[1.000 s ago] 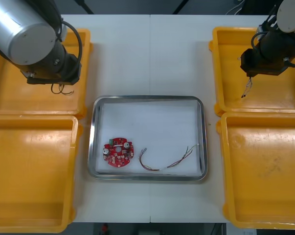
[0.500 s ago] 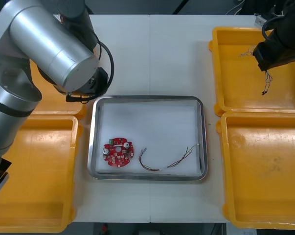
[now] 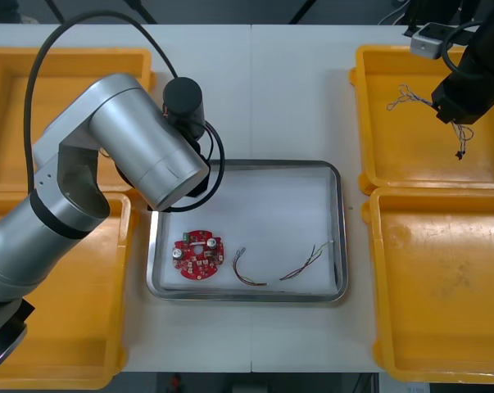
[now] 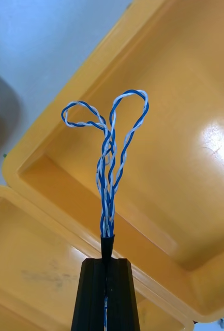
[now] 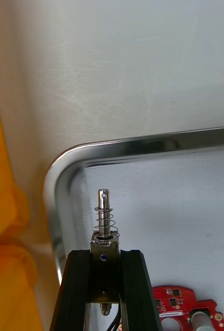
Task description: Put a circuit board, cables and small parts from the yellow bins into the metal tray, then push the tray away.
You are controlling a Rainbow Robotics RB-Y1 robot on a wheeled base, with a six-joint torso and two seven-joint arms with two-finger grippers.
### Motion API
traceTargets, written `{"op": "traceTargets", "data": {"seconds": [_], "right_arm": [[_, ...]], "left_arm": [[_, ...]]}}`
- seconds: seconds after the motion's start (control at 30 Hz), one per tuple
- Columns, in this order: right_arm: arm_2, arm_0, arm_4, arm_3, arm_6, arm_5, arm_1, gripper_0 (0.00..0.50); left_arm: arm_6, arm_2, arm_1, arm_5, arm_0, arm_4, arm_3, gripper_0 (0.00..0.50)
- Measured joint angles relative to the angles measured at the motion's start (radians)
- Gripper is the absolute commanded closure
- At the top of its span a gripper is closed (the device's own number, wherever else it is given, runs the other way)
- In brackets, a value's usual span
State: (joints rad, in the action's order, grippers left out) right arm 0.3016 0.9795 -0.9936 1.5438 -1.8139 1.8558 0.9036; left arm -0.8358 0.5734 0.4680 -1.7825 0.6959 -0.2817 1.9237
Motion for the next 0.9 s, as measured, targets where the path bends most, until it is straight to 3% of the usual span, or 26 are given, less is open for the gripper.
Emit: {"op": "traceTargets", "data": {"seconds": [0.37,0.9], "right_arm": [[0.000,-0.095,-0.002,0.182,0.000,0.011,0.020,0.500],[0.000,-0.109,-0.002,0.188,0.000,0.011,0.027,0.500]], "left_arm": [[0.001,0.070,-0.021,0.062,-0.001,0.034,-0.052,0.500],[0.019,0.136,-0.039,0.092,-0.001,0.074,-0.121,0.500]]}}
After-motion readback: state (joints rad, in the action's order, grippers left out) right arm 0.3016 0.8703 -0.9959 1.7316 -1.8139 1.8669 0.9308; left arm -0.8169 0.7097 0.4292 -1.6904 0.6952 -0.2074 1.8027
